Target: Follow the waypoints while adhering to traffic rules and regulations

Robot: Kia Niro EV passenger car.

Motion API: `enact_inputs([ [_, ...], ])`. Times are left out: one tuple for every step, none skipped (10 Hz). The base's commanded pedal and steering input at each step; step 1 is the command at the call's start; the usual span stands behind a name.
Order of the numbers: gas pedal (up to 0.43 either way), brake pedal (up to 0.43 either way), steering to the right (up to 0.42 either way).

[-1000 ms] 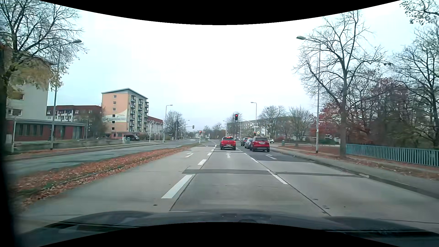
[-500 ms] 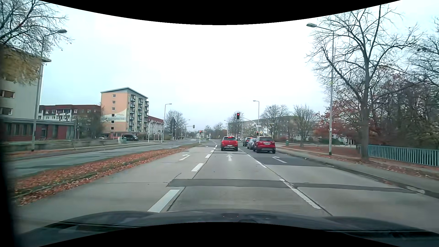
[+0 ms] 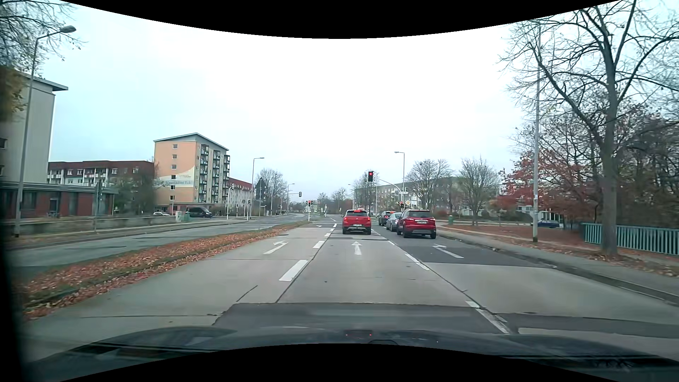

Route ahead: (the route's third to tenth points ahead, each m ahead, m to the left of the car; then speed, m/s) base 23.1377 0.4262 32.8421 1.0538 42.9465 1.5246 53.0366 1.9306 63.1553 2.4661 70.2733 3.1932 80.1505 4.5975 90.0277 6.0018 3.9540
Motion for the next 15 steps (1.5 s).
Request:
enact_inputs([
  [0.000,0.000,-0.004],
  [0.000,0.000,-0.003],
  [0.000,0.000,-0.002],
  [0.000,0.000,-0.002],
  [0.000,0.000,0.000],
  [0.000,0.000,0.000],
  [0.000,0.000,0.002],
  [0.000,0.000,0.002],
  [0.000,0.000,0.003],
  [0.000,0.000,0.003],
  [0.000,0.000,0.003],
  [0.000,0.000,0.004],
  [0.000,0.000,0.005],
  [0.000,0.000,0.005],
  [0.000,0.000,0.004],
])
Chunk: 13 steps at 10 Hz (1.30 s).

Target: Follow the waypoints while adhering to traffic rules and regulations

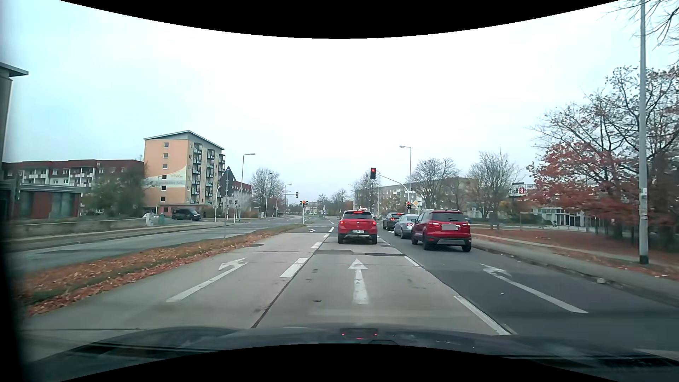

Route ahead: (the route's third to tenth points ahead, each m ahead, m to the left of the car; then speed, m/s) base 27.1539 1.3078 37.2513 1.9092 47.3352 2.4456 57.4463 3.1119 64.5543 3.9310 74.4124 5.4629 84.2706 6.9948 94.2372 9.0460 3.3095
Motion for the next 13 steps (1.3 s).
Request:
enact_inputs([
  [0.000,0.000,0.002],
  [0.000,0.000,0.002],
  [0.000,0.000,0.001],
  [0.000,0.000,0.000],
  [0.000,0.000,0.000],
  [0.000,0.000,-0.002],
  [0.000,0.018,-0.004],
  [0.000,0.043,-0.005],
  [0.000,0.061,-0.007],
  [0.000,0.079,-0.008],
  [0.000,0.116,-0.009],
  [0.000,0.128,-0.010],
  [0.000,0.146,-0.010],
])
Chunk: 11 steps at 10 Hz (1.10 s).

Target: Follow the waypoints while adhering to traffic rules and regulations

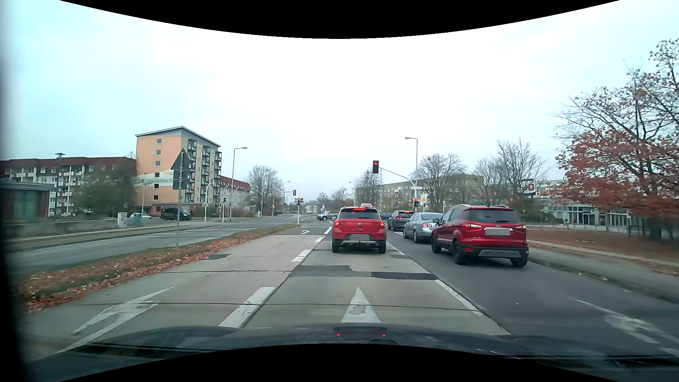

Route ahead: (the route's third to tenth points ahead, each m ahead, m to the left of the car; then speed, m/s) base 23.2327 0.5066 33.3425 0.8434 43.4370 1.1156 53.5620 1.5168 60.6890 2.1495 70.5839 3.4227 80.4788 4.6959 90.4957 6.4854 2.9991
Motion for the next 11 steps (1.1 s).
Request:
enact_inputs([
  [0.000,0.165,-0.008],
  [0.000,0.171,-0.007],
  [0.000,0.183,-0.007],
  [0.000,0.183,-0.007],
  [0.000,0.189,-0.007],
  [0.000,0.195,-0.006],
  [0.000,0.213,-0.006],
  [0.000,0.232,-0.006],
  [0.000,0.232,-0.006],
  [0.000,0.232,-0.006],
  [0.000,0.232,-0.006],
])
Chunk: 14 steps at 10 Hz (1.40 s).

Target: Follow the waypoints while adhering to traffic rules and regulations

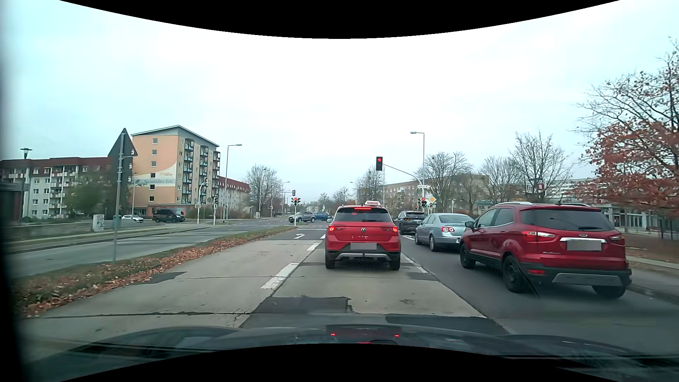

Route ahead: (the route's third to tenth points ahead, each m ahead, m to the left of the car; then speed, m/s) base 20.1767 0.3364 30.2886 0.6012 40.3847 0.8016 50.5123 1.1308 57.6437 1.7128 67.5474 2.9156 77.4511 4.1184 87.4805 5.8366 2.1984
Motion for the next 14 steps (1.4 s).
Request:
enact_inputs([
  [0.000,0.232,-0.006],
  [0.000,0.232,-0.006],
  [0.000,0.232,-0.006],
  [0.000,0.232,-0.006],
  [0.000,0.226,-0.006],
  [0.000,0.232,-0.006],
  [0.000,0.232,-0.006],
  [0.000,0.226,-0.007],
  [0.000,0.232,-0.008],
  [0.000,0.226,-0.009],
  [0.000,0.220,-0.010],
  [0.000,0.213,-0.010],
  [0.000,0.201,-0.010],
  [0.000,0.201,-0.010],
])
